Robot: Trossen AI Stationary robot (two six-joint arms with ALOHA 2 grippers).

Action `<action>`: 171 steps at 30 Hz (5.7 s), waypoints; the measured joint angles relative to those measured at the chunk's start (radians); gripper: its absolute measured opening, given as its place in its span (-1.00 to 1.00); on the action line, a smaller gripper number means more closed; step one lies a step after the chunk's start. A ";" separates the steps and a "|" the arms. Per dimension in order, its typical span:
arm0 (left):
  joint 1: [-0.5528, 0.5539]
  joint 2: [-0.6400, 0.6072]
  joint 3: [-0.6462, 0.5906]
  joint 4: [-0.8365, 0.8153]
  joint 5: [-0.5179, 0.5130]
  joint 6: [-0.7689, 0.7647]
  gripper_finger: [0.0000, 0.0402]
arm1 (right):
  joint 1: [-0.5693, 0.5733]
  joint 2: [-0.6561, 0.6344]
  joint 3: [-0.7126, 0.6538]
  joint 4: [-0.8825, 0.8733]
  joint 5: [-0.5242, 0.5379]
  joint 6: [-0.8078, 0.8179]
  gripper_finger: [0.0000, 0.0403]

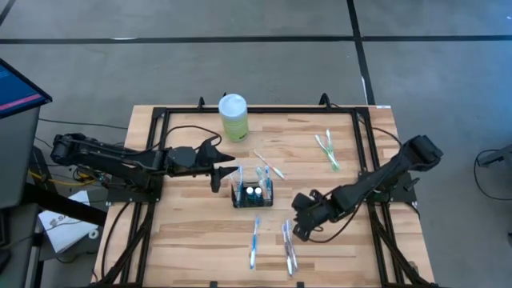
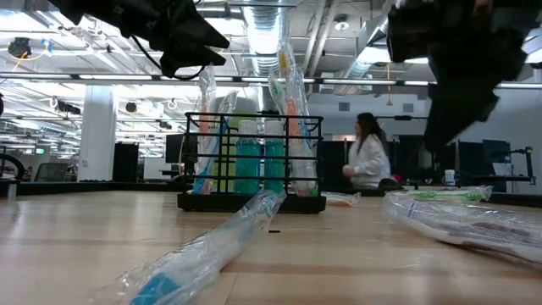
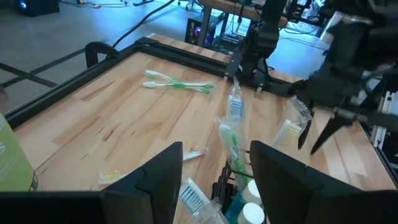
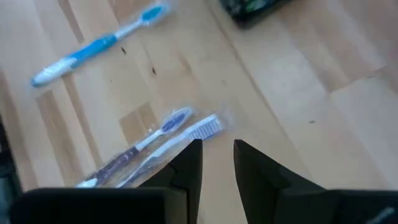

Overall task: Pick & Place toothbrushing station
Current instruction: Put the right purple toothbrush into the wire organizer

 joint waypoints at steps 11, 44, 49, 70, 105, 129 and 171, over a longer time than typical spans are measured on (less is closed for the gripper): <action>0.000 0.000 0.000 0.009 0.000 0.000 -0.10 | 0.026 0.130 0.000 0.131 -0.077 0.070 -0.59; 0.000 0.000 0.000 0.021 0.001 0.000 -0.10 | 0.032 0.217 0.001 0.239 -0.102 0.110 -0.22; 0.000 0.000 0.000 0.026 0.001 0.000 -0.10 | 0.032 0.234 0.001 0.244 -0.101 0.108 -0.33; -0.001 0.000 0.000 0.030 0.001 0.000 -0.10 | 0.024 0.174 0.027 0.232 -0.025 -0.001 -1.00; 0.000 0.000 0.000 0.055 0.001 0.002 -0.10 | 0.011 -0.257 0.026 0.323 0.563 -0.549 -1.00; 0.000 0.000 0.000 0.070 0.001 0.003 -0.10 | -0.100 -0.193 0.025 0.447 0.472 -0.668 -1.00; 0.000 0.000 0.000 0.083 0.000 0.004 -0.10 | -0.146 0.006 -0.087 0.648 0.357 -0.570 -1.00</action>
